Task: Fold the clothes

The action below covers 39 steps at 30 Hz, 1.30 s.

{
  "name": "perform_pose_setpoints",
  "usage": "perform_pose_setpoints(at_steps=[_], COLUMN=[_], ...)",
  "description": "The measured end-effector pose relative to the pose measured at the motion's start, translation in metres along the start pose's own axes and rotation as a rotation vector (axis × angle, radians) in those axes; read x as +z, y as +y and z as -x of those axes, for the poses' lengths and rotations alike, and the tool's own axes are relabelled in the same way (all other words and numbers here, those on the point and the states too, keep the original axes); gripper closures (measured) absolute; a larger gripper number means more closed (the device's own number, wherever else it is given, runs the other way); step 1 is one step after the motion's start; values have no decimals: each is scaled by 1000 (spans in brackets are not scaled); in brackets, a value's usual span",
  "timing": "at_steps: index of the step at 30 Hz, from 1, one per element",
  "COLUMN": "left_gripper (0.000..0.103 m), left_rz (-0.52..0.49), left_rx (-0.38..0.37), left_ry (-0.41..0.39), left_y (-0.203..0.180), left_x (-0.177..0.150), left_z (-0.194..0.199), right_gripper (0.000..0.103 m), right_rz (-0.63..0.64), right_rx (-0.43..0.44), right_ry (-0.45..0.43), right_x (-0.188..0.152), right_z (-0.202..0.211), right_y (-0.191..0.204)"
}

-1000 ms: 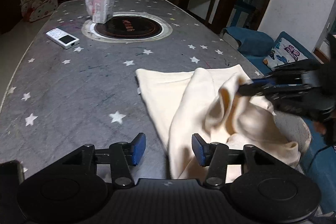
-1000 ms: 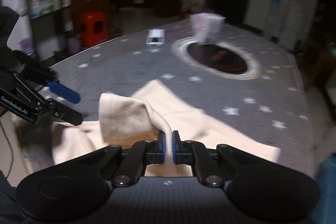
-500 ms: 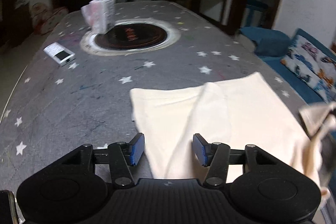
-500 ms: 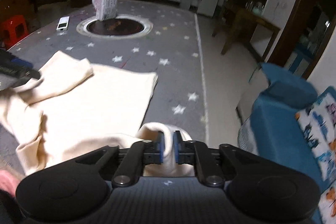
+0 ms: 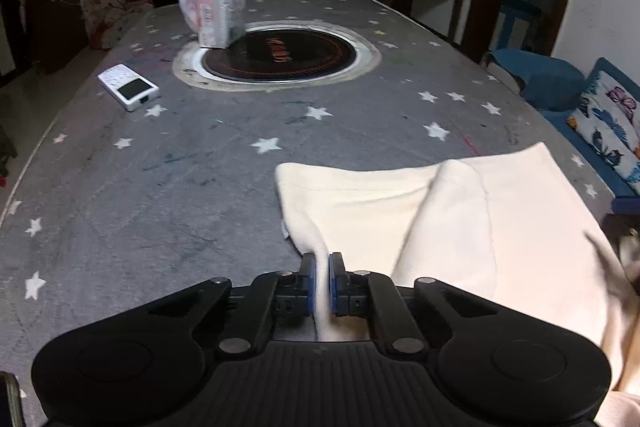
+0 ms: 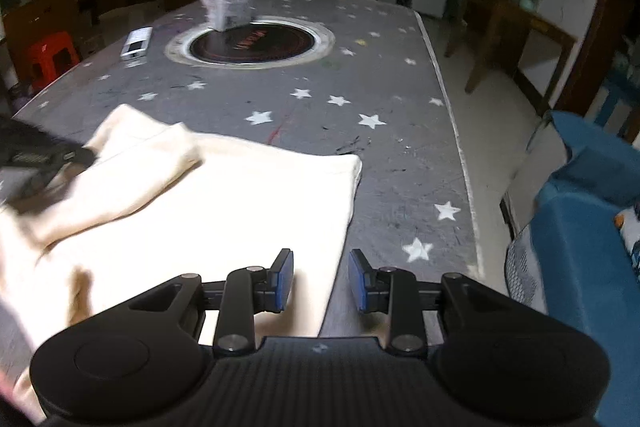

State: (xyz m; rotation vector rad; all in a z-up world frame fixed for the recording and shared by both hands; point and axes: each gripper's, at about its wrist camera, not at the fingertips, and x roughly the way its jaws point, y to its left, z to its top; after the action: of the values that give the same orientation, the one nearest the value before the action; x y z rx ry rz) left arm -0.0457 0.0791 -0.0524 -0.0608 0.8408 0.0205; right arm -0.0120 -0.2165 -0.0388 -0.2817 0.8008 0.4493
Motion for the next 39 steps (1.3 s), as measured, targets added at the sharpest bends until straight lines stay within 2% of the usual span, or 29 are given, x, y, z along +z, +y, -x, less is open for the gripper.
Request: perform_pose_setpoints(at_steps=[5, 9, 11, 19, 23, 25, 27, 28, 32, 34, 37, 38, 39], left_gripper=[96, 96, 96, 95, 88, 79, 57, 55, 54, 54, 58, 70, 77], left_rz=[13, 19, 26, 70, 52, 33, 15, 5, -49, -60, -61, -65, -68], left_rx=[22, 39, 55, 96, 94, 75, 46, 26, -22, -41, -41, -42, -41], left_ry=[-5, -7, -11, 3, 3, -10, -25, -31, -17, 0, 25, 28, 25], left_y=[11, 21, 28, 61, 63, 57, 50, 45, 24, 18, 14, 13, 13], left_x=[5, 11, 14, 30, 33, 35, 37, 39, 49, 52, 54, 53, 53], left_z=[-4, -7, -9, -20, -14, -8, -2, -2, -14, -23, -38, -41, -42], right_gripper=[74, 94, 98, 99, 97, 90, 86, 84, 76, 66, 65, 65, 64], right_rz=[-53, -71, -53, 16, 33, 43, 51, 60, 106, 123, 135, 136, 137], right_rx=[24, 40, 45, 26, 28, 40, 58, 69, 102, 103, 99, 101, 98], right_ry=[33, 46, 40, 30, 43, 34, 22, 18, 12, 6, 5, 8, 12], right_x=[19, 35, 46, 98, 112, 112, 109, 106, 93, 85, 72, 67, 61], right_z=[-41, -67, -76, -121, -128, -120, -108, -101, -74, -60, -41, -36, -29], right_y=[-8, -9, -2, 28, 37, 40, 42, 43, 48, 47, 42, 38, 35])
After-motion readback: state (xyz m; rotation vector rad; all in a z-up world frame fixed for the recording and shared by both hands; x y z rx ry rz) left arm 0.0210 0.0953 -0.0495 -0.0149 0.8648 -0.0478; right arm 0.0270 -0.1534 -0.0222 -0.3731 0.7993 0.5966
